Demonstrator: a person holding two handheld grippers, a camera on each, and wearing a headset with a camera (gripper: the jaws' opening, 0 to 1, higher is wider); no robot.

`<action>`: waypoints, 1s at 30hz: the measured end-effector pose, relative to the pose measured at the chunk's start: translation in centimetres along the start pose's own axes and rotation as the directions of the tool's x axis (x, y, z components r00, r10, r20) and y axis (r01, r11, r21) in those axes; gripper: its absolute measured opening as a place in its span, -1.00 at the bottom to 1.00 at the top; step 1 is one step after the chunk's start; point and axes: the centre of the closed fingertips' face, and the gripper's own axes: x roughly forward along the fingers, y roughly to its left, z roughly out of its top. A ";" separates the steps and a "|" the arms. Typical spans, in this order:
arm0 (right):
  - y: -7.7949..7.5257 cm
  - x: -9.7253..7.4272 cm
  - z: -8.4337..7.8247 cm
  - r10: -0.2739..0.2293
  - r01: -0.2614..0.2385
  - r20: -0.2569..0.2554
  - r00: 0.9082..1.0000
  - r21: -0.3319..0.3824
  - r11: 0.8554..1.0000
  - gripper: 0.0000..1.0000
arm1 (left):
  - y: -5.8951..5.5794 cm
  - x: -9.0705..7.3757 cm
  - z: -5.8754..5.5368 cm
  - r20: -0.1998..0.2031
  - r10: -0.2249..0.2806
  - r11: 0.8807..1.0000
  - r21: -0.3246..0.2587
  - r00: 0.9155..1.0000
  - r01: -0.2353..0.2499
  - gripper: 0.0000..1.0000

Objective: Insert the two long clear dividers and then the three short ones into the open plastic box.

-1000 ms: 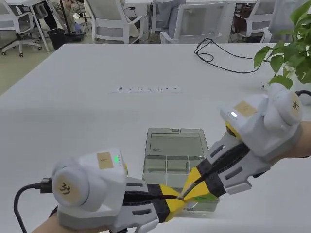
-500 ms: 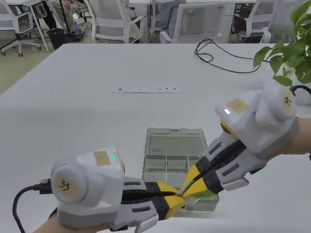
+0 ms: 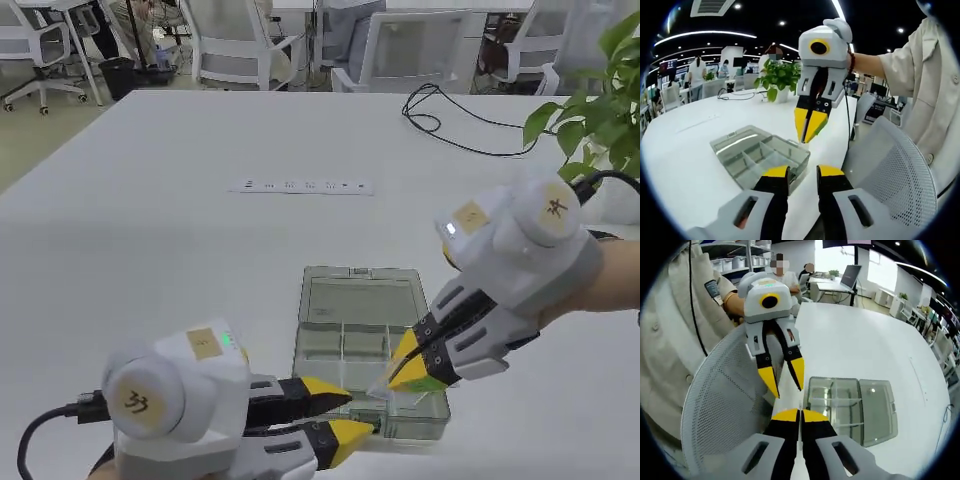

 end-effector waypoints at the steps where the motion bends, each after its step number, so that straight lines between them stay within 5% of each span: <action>1: -0.3 0.0 -0.3 -0.008 0.008 -0.015 1.000 0.006 1.000 -0.96 | 0.2 -0.1 0.1 0.010 0.008 1.000 -0.008 1.000 -0.008 -0.59; 14: -3.3 0.2 -2.1 -0.096 0.098 -0.132 0.987 0.009 0.995 -0.95 | 1.5 -0.5 0.7 0.063 0.082 0.995 -0.058 0.995 -0.078 -0.07; 30: -5.8 1.2 -4.6 -0.115 0.122 -0.248 0.962 0.012 0.992 -0.95 | 2.8 -0.5 0.4 0.029 0.119 0.990 -0.073 0.992 -0.117 0.20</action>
